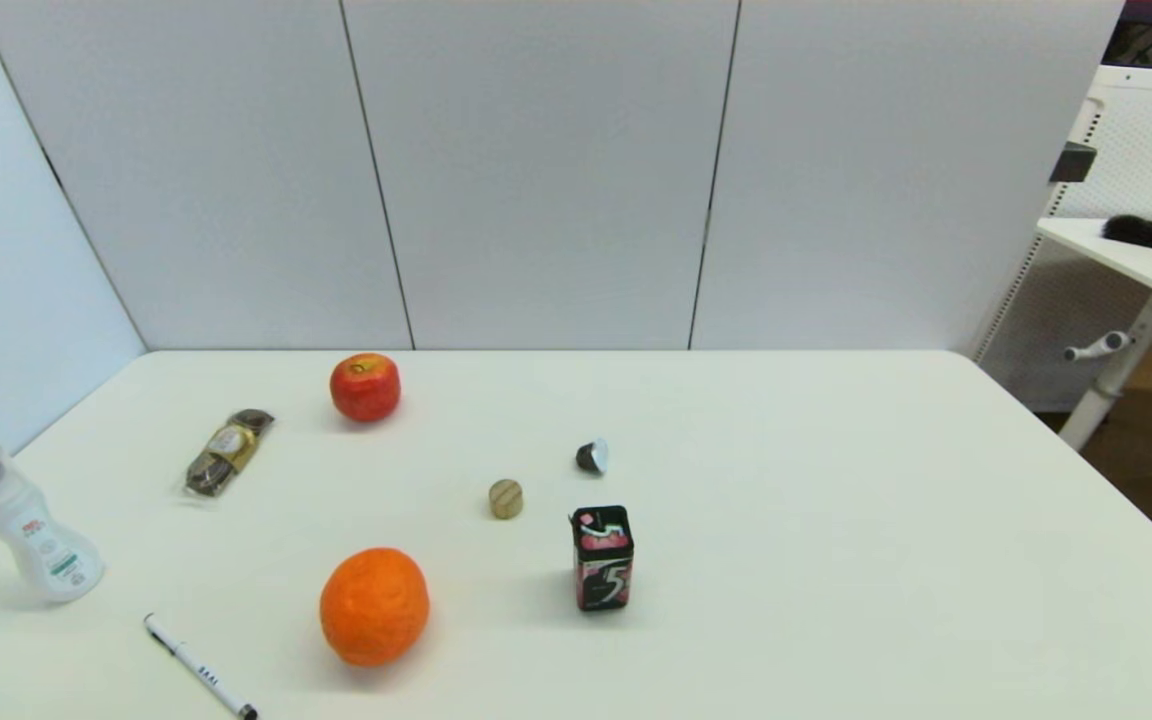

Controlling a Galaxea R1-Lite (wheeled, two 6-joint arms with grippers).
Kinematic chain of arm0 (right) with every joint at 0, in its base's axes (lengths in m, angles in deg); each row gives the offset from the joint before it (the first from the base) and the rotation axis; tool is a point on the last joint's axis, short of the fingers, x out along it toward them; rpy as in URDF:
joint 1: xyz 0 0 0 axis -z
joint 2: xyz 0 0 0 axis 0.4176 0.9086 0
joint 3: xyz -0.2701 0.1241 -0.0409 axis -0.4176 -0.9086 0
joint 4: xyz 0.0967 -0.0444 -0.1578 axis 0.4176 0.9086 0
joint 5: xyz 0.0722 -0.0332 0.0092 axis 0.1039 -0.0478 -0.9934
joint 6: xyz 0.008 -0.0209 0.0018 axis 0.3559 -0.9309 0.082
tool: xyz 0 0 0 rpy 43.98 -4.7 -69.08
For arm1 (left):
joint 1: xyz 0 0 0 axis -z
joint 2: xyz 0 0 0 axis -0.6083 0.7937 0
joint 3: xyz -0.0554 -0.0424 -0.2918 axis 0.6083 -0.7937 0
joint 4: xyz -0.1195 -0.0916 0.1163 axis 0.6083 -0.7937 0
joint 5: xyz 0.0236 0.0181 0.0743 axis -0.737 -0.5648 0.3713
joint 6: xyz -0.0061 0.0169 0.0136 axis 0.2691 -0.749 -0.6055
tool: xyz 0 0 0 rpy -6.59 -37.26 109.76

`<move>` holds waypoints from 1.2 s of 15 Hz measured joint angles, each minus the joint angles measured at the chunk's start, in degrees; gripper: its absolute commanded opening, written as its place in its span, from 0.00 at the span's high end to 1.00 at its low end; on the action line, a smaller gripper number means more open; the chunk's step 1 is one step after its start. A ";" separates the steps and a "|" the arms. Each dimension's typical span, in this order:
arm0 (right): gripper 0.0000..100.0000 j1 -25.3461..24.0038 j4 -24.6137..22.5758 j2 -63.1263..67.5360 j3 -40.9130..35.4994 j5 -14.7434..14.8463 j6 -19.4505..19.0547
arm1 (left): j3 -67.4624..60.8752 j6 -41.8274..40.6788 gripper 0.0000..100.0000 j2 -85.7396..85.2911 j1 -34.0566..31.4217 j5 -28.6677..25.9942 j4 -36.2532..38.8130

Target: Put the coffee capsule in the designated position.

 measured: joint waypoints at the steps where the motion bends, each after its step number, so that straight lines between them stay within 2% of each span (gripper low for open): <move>1: 0.00 0.00 0.02 0.00 0.00 0.02 0.02 | 0.00 -0.02 0.00 0.00 0.02 0.01 0.00; 14: 0.00 0.00 0.02 0.00 0.02 0.00 0.00 | 0.02 -0.57 0.00 0.82 0.13 0.12 -0.18; 18: 0.00 0.00 0.02 0.00 0.02 0.00 0.00 | 5.64 -0.41 0.00 5.89 0.13 0.15 -0.13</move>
